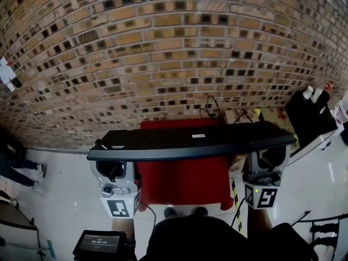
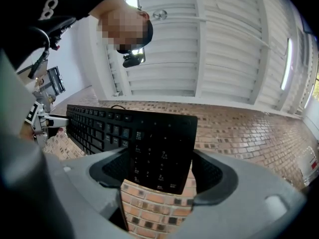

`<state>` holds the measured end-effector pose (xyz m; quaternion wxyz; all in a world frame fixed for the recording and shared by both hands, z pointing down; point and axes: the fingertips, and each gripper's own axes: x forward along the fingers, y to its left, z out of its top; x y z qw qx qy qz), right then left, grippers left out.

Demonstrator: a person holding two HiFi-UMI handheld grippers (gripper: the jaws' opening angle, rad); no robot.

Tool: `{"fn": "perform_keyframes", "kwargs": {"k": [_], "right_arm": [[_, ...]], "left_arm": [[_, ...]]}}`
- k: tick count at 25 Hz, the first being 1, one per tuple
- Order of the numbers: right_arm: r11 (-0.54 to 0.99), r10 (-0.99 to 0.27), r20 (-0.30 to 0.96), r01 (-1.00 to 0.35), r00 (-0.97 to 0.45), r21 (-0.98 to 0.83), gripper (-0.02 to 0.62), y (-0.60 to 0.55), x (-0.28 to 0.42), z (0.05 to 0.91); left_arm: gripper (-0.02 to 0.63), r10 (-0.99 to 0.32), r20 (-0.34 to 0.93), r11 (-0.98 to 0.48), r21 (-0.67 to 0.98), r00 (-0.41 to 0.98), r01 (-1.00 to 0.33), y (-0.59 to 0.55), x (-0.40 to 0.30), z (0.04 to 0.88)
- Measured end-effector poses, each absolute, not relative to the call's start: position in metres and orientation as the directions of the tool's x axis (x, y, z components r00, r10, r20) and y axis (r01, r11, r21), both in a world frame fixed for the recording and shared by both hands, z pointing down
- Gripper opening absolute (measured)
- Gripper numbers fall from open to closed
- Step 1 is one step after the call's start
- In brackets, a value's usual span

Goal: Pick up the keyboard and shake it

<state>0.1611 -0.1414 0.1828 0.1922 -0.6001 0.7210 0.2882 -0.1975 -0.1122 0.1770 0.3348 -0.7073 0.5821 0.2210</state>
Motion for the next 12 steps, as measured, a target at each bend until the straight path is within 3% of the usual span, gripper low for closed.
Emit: {"fn": "perform_keyframes", "kwargs": {"k": [12], "right_arm": [[0.111,-0.749,-0.629,-0.976,-0.208,0.189,0.368,-0.143,0.162,0.176]], "left_arm": [[0.321,-0.659,-0.726,-0.086,-0.186,0.196,-0.979,-0.110,-0.197,0.174]]}}
